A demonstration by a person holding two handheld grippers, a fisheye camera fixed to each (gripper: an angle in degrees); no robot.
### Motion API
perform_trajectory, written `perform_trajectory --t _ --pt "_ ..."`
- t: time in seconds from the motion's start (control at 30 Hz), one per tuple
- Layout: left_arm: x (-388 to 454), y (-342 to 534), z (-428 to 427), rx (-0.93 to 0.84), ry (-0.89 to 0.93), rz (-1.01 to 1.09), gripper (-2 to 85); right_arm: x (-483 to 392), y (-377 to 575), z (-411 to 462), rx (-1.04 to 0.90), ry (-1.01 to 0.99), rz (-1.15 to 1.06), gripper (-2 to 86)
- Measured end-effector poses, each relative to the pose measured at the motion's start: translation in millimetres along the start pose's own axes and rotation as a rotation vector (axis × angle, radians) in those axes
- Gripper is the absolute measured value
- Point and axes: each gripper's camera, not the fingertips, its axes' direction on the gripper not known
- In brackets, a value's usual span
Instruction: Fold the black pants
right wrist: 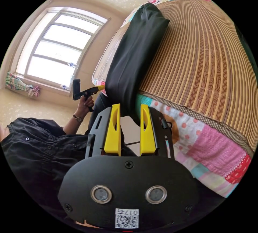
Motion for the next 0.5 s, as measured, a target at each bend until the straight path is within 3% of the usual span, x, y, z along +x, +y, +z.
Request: perform_trajectory --t 0.2,0.5 --pt "-8.9 -3.3 11.9 0.004 0.067 -0.037 11.3 -8.5 -13.2 17.9 -0.086 -0.024 -0.044 11.8" --pt "-22.3 0.8 15.8 -0.013 0.215 -0.105 12.3 11.5 -19.8 -16.1 0.031 -0.094 -0.007 11.1"
